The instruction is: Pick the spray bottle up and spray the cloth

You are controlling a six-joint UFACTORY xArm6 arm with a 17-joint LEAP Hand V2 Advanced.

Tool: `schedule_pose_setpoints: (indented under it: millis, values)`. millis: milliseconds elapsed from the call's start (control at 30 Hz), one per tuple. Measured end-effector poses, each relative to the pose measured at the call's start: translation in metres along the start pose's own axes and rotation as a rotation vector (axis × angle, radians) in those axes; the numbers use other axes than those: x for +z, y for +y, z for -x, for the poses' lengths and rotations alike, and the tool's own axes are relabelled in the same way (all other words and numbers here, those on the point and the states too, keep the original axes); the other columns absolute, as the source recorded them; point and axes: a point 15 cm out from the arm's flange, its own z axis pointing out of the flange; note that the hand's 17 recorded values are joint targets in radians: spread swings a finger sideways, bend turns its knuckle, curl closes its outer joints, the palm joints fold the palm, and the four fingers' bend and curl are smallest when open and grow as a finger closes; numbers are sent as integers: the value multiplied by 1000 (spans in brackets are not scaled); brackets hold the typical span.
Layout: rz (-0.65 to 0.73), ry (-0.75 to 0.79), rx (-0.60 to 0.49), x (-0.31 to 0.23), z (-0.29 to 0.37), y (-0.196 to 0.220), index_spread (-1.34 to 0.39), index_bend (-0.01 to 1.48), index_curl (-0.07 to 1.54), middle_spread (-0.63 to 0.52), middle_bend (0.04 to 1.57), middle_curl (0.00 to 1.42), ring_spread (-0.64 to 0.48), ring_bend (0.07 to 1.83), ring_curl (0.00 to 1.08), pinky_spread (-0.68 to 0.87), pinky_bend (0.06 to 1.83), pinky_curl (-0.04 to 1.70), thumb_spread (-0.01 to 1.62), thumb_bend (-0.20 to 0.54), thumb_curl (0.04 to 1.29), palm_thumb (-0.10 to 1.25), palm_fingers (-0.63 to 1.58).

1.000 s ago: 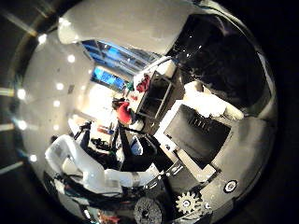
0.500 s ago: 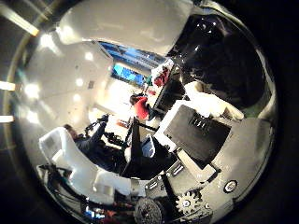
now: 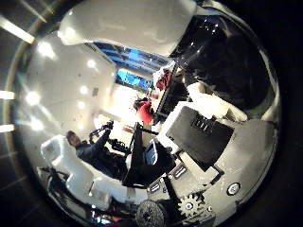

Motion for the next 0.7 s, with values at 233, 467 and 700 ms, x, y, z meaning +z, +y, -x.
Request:
schedule_pose_setpoints:
  millis: [233, 467, 700]
  values:
    - [17, 10, 12, 12, -24, 2, -202, 1054, 738, -77, 1303, 644, -165, 1326, 638, -238, 945, 1222, 908, -22, 801, 874, 1184]
    - [25, 16, 0, 13, -26, 2, -270, 746, 669, -91, 1179, 582, -161, 1249, 562, -361, 913, 986, 958, -31, 683, 836, 1096]
    - [135, 77, -99, 12, -37, 21, -444, 380, 519, -120, 665, 416, -166, 848, 404, -183, 722, 840, 1009, -38, 533, 753, -2]
